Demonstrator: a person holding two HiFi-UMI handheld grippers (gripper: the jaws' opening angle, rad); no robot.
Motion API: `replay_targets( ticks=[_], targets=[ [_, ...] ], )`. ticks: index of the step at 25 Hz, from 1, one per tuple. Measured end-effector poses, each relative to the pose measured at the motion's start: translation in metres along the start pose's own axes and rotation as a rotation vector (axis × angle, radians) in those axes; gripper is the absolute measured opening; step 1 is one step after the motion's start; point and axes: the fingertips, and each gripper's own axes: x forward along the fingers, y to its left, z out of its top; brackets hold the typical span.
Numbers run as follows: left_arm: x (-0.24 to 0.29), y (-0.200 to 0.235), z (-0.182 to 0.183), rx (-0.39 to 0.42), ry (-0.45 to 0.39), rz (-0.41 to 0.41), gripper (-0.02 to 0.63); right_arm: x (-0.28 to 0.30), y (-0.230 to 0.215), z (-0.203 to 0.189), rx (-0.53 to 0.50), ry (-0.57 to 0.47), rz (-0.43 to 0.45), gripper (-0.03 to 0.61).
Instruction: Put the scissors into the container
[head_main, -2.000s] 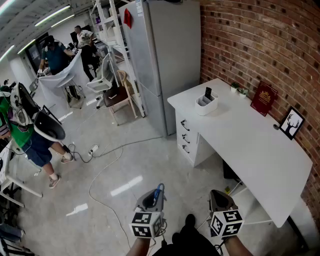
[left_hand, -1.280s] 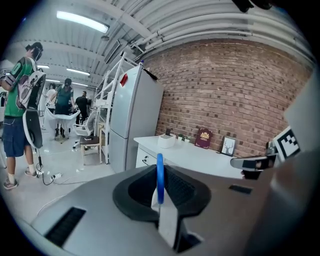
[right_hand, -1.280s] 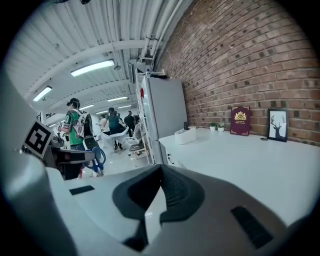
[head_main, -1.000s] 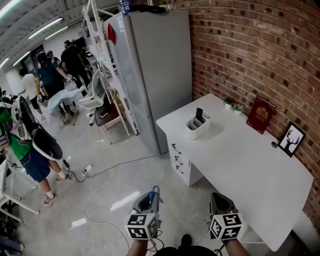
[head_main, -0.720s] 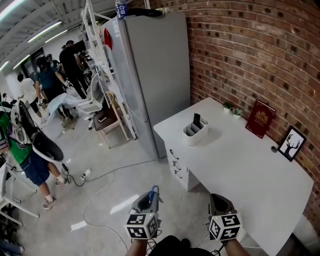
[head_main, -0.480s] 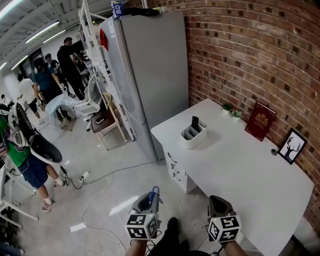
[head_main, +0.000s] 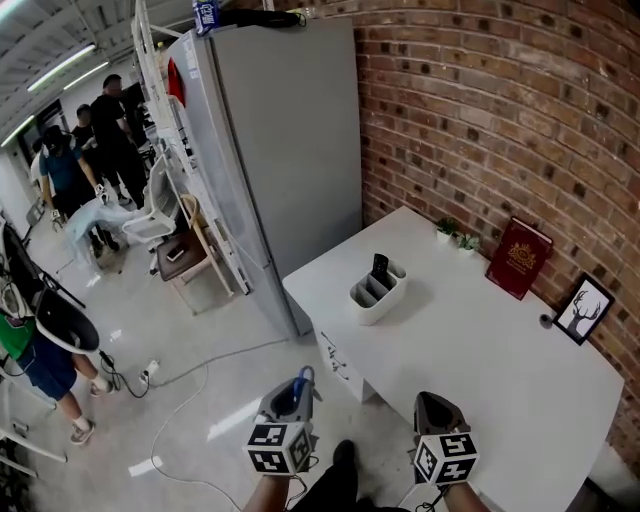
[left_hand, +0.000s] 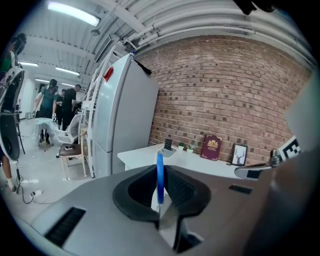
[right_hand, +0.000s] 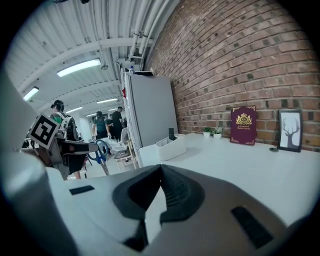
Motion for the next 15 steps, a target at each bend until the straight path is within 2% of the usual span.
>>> replay_targets(
  ticks=[15],
  targets=[
    [0.132, 0.029, 0.086, 0.052, -0.039, -0.147, 0.043, 0.104, -0.018, 0.055, 0.036, -0.007, -0.097, 0.000]
  ],
)
